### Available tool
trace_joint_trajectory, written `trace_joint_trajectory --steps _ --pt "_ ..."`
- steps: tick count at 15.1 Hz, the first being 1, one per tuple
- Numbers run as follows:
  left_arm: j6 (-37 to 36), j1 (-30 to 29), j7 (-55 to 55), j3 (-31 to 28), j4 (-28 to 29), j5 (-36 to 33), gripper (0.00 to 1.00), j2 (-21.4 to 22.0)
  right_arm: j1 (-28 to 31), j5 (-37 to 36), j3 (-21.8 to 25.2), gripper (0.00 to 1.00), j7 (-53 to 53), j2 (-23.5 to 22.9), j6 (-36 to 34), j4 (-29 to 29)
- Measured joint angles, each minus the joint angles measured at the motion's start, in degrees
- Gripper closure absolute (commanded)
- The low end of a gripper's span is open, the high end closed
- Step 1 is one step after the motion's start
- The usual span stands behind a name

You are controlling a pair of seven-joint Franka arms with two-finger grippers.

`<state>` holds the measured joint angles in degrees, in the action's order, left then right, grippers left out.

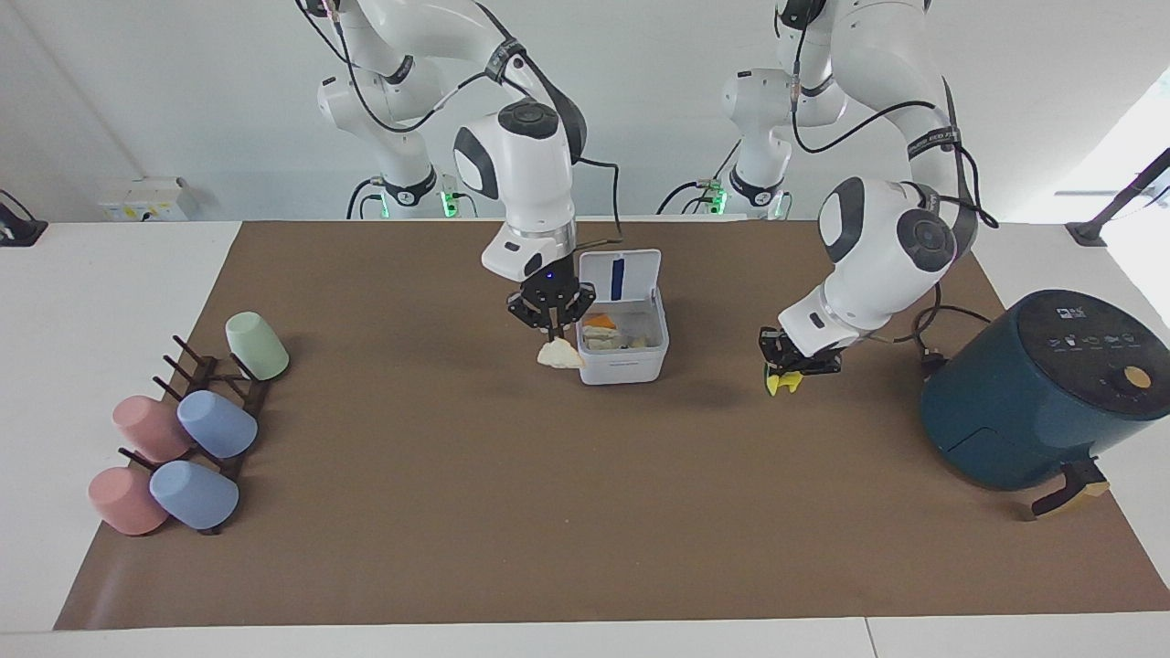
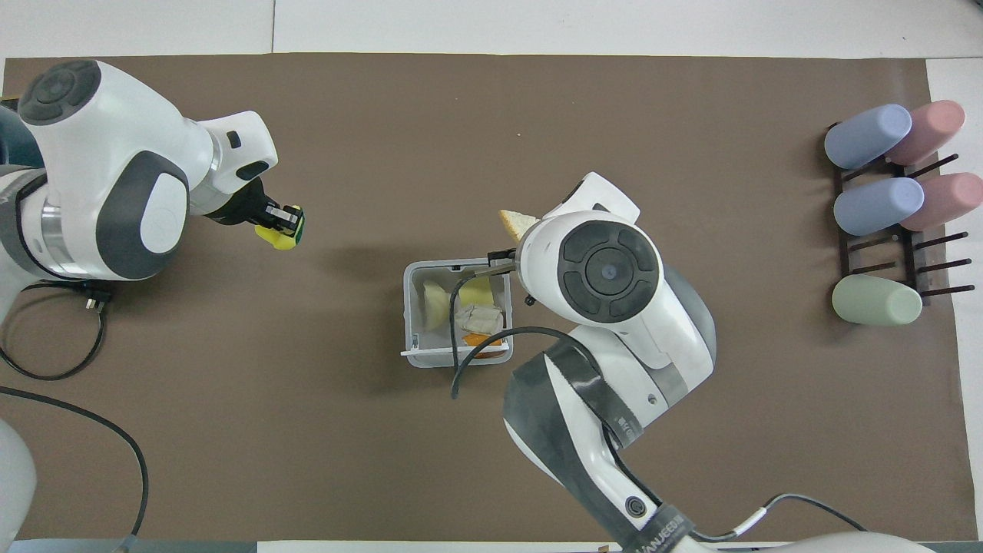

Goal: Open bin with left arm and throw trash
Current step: 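Drop the wedge into the bin with the right gripper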

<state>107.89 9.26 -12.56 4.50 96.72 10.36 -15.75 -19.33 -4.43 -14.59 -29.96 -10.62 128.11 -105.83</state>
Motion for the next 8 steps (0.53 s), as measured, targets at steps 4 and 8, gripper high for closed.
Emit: trace_joint_trajectory --steps 4,8 --pt "-3.1 0.0 4.7 0.1 -2.7 3.4 1.0 0.7 -3.2 4.5 -0.5 1.0 0.0 -0.1 0.0 0.4" --pt "-3.6 0.1 6.3 0.5 -3.1 3.8 1.0 0.8 -4.9 6.8 -0.5 1.0 0.0 -0.1 0.0 0.4"
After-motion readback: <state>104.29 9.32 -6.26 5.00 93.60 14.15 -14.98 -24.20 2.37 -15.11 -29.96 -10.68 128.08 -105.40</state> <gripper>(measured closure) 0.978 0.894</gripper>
